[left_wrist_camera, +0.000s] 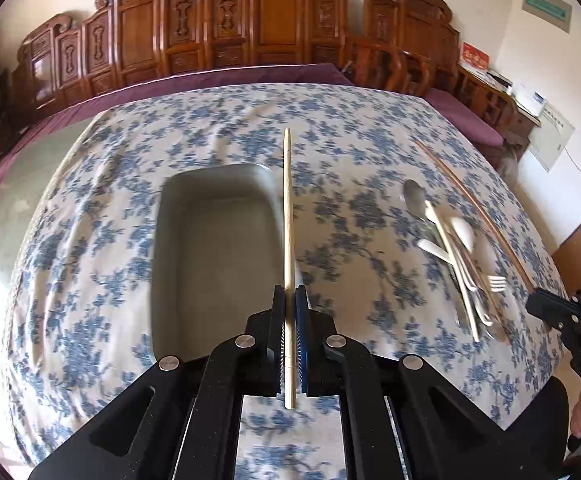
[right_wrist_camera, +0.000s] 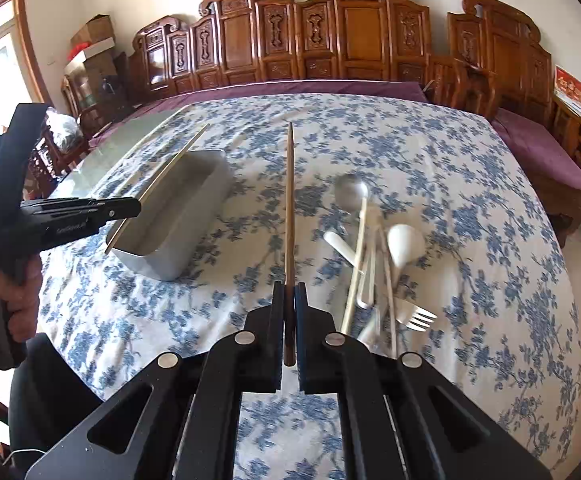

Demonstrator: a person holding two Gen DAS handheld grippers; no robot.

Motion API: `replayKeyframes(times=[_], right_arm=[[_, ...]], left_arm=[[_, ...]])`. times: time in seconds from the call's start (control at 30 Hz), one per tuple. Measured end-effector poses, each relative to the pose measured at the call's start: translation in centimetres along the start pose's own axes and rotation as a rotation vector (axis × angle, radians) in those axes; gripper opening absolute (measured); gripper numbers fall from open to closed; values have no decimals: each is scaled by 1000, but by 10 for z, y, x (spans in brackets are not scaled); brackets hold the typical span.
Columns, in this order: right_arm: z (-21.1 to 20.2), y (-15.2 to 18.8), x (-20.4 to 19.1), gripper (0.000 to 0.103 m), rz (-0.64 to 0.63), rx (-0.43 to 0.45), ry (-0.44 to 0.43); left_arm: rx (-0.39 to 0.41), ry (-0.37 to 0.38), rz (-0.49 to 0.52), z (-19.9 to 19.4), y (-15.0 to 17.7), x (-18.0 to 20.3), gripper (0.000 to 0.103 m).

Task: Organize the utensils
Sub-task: 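Carry the chopstick into the grey tray and open the left tool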

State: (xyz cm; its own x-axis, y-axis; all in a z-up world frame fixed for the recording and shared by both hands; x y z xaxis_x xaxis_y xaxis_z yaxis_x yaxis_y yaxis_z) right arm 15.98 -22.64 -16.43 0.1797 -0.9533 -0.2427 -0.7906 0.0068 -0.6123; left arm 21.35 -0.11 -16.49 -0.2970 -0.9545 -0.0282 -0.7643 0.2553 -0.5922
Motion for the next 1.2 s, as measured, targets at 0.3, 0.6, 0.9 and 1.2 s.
replayKeyframes(times=[0.3, 0.6, 0.9, 1.2], right_arm=[[11, -5, -21, 6, -30, -16, -19], [19, -8, -22, 6, -33, -32, -19], [28, -6, -24, 6, -36, -52, -13], [32, -8, -46, 6, -59, -56, -32]], left_arm=[[-78, -33, -15, 30, 3, -38, 4], [-133, -34, -12, 55, 0, -50, 4], [-159, -15, -37, 65, 2, -52, 5], [-77, -20, -59, 24, 4, -64, 5]])
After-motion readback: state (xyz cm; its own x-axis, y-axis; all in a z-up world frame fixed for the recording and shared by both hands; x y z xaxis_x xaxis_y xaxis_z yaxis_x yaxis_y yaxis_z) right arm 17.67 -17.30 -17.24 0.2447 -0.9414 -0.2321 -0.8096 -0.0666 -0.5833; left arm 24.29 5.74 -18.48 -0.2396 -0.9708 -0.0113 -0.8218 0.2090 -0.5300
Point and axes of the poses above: each gripper's, at about its wrist camera, not at the fingertips, and z roughly the way its jaws point, x to its right, y to its underside, the point moved 1 cm from there along z, roughly the way its jaws point, and after that the axes turned 10 degrees about z, right-handed, at the moved point
